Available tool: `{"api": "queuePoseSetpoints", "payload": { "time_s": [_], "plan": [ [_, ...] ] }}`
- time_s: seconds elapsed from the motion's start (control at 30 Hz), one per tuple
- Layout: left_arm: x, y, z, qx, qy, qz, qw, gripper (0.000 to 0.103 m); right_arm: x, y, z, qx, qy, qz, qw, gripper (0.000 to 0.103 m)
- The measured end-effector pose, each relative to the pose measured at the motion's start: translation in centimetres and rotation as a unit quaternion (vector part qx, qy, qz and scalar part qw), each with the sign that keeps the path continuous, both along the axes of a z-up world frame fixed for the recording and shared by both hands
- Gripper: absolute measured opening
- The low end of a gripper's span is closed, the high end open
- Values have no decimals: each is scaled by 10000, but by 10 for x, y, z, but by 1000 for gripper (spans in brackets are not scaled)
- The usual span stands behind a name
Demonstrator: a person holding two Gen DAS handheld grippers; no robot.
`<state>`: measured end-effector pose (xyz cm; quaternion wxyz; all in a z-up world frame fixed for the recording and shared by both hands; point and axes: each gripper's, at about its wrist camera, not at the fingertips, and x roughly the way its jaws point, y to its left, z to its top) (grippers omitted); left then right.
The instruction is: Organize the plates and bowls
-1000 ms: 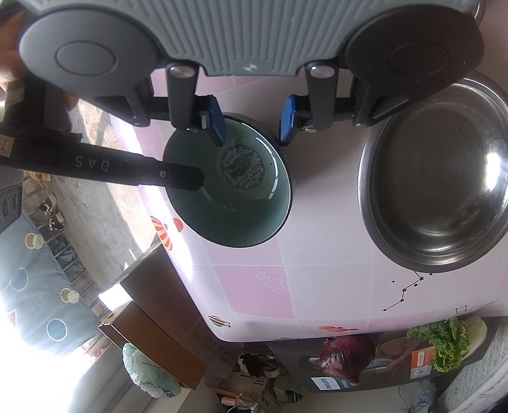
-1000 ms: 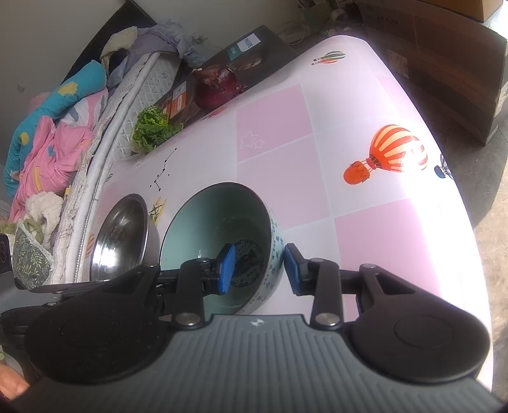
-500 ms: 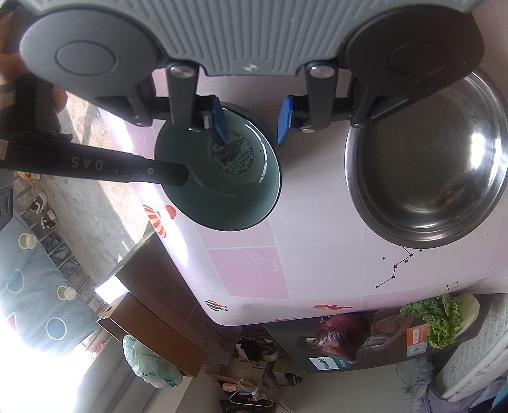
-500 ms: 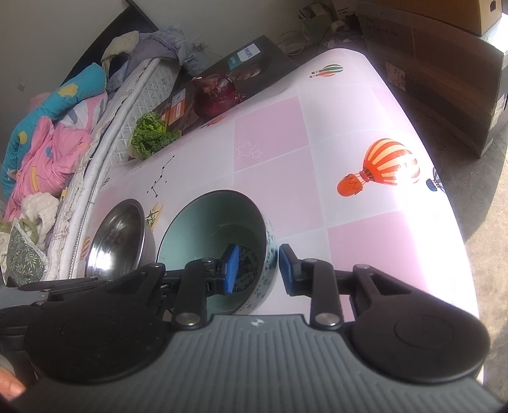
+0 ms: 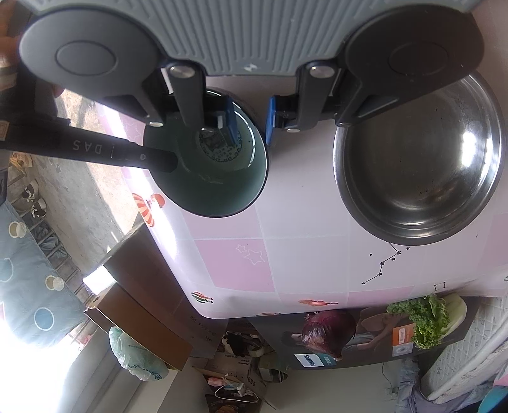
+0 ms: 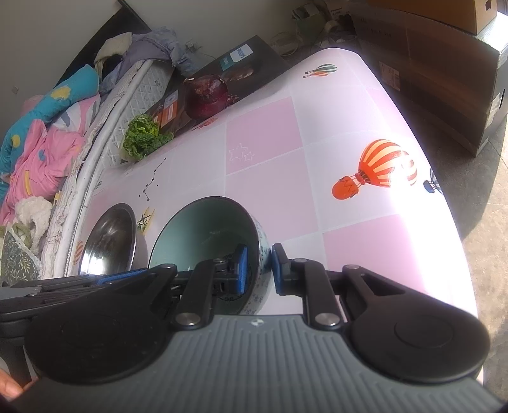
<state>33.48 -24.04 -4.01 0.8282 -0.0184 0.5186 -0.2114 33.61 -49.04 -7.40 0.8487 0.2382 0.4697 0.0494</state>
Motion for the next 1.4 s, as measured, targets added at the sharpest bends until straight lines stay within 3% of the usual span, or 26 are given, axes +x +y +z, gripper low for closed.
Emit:
{"api": "queuePoseSetpoints", "payload": {
  "time_s": [0.6, 1.4],
  "plan": [
    [-13, 7, -4, -230, 254, -159, 9993, 20, -19, 4, 6, -200, 19, 188, 9996, 15],
    [15, -4, -30, -29, 570, 97, 9983, 18, -6, 1, -14, 134, 166, -24, 9998, 16]
  ]
}}
